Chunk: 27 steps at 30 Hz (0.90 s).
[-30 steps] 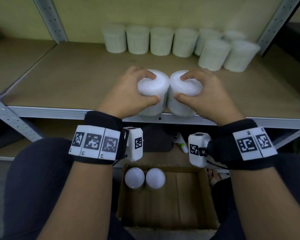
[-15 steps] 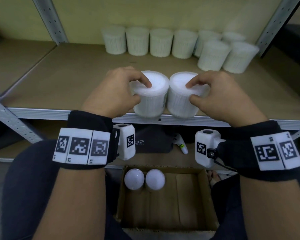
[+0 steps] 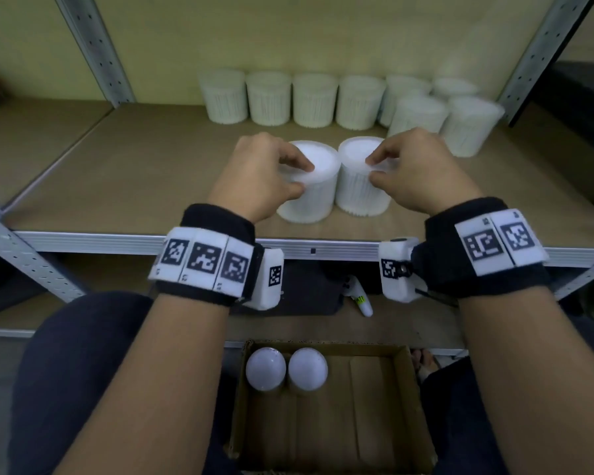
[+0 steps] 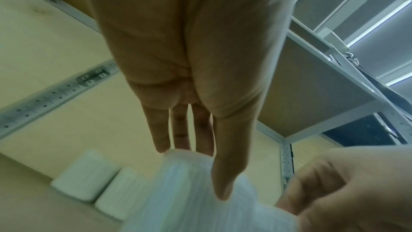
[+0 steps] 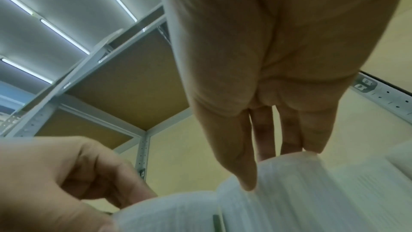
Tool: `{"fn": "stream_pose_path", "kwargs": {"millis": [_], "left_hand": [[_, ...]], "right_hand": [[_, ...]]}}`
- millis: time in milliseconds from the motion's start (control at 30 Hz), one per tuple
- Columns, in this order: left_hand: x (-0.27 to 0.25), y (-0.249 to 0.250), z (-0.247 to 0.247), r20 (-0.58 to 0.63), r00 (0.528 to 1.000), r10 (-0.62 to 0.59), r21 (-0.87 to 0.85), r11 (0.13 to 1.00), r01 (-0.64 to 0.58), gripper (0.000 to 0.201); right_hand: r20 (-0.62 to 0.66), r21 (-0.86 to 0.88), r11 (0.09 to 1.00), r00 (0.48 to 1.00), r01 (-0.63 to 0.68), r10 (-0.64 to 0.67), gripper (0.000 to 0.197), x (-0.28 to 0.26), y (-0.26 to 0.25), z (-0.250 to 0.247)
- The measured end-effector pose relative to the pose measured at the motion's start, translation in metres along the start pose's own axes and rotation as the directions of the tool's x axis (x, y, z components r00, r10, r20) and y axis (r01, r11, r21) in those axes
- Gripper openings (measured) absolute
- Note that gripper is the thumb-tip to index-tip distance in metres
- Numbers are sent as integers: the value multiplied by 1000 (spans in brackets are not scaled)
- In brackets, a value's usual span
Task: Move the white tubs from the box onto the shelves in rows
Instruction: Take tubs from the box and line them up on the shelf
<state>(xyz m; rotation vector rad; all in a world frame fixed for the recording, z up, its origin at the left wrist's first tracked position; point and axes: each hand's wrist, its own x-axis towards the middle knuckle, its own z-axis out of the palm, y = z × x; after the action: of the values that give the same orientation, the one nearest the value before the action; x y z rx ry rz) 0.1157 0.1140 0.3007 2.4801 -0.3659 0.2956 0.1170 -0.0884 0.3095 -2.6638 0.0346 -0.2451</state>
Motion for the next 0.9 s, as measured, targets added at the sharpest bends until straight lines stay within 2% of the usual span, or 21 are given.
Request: {"fn": "stream_pose_path", "kwargs": {"millis": [167, 500, 900], "left_hand": [[36, 5, 11, 15, 1000, 8, 29, 1000, -9, 32], [118, -6, 35, 33, 999, -27, 24, 999, 26, 32], [168, -14, 55, 8, 999, -33, 25, 999, 33, 31]], "right_hand": [[16, -48, 999, 1000, 0, 1, 29, 36, 0, 1], [0, -10, 999, 999, -41, 41, 25, 96, 2, 8], [-22, -30, 999, 999, -41, 40, 25, 142, 10, 18]]}}
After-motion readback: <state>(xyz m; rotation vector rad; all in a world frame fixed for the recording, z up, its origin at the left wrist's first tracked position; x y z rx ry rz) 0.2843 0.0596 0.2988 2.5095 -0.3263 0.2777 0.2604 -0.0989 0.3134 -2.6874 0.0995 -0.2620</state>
